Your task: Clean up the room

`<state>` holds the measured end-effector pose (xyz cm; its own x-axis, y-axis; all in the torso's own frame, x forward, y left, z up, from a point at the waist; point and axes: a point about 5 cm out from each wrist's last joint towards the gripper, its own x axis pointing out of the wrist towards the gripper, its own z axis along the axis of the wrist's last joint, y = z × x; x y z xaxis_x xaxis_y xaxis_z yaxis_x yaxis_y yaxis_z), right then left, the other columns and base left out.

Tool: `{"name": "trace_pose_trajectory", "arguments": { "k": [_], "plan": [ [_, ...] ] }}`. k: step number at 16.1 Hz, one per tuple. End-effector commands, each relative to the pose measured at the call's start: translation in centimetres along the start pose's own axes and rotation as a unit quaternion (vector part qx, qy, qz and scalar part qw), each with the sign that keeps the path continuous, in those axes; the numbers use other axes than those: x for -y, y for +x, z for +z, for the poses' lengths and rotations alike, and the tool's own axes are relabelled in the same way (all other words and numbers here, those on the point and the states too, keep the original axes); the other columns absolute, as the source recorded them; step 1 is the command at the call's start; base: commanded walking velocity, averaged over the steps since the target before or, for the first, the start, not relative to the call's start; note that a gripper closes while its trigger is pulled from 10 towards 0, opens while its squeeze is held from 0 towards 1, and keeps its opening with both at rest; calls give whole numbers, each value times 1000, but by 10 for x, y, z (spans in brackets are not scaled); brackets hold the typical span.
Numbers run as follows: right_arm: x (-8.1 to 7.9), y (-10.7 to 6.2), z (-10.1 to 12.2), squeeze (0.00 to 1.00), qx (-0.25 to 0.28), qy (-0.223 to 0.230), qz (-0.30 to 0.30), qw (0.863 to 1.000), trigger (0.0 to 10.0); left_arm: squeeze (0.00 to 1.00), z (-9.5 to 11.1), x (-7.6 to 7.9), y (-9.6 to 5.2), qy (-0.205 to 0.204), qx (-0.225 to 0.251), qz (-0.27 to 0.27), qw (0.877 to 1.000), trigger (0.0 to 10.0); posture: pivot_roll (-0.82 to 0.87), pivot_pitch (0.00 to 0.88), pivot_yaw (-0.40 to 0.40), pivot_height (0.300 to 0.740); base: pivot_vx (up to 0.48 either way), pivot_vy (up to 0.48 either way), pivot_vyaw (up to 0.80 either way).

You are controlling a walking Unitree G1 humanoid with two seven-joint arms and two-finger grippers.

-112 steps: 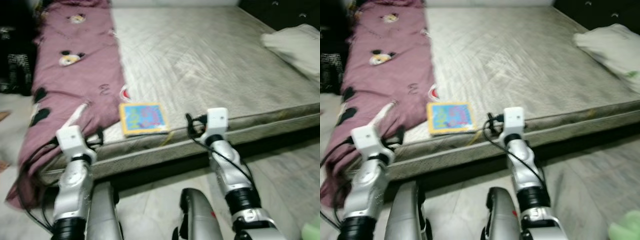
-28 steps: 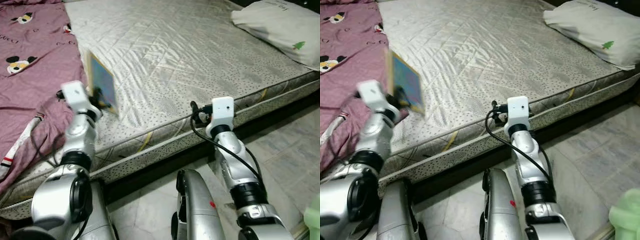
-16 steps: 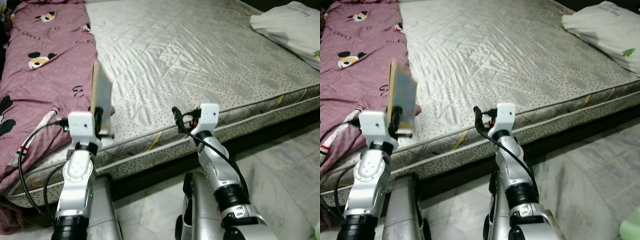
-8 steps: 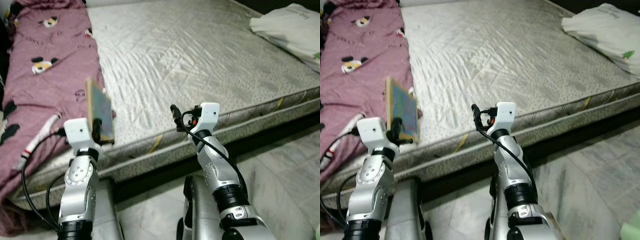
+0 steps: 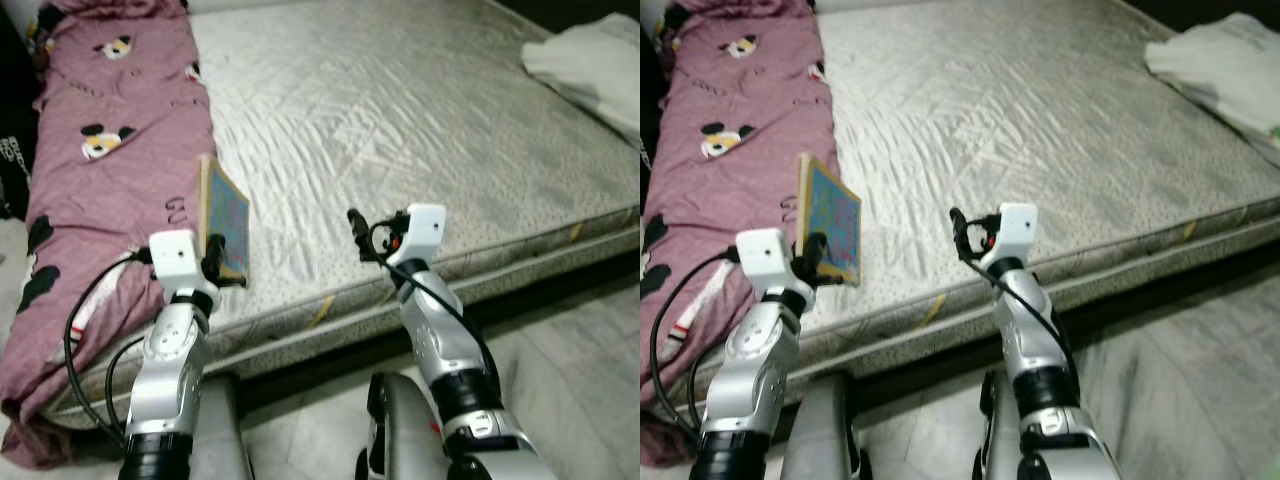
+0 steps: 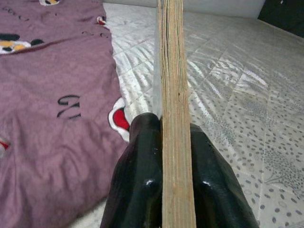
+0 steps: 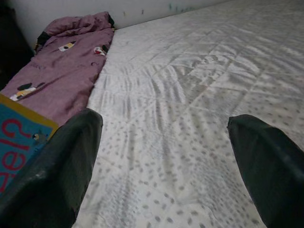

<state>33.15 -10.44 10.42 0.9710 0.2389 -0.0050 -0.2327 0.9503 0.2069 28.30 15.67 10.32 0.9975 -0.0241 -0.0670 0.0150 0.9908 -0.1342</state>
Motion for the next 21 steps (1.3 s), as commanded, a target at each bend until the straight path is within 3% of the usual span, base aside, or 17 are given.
{"name": "trace_pose_trajectory", "arguments": {
  "k": [1,5,9,15,21],
  "plan": [
    [4,0,6,0,12,-4,-10,1000,10000,0,5,0,1,14,12,-1,1000,10000,-51,0,11,658,0,0,0],
    [8,-2,6,0,10,-11,-15,1000,10000,0,4,-6,2,20,9,15,1000,10000,-54,0,7,697,0,0,0],
    [8,-2,6,0,10,-12,-14,1000,10000,0,3,-1,3,32,4,9,999,10000,-52,0,5,738,0,0,0],
    [8,-1,1,0,4,-19,-22,1000,10000,0,-5,-7,4,29,-9,20,999,10000,-52,0,9,740,0,0,0],
    [8,1,1,0,2,-33,-18,999,10000,0,-2,0,13,42,-3,1,999,10000,-59,0,-5,740,0,0,0]
  ]
}}
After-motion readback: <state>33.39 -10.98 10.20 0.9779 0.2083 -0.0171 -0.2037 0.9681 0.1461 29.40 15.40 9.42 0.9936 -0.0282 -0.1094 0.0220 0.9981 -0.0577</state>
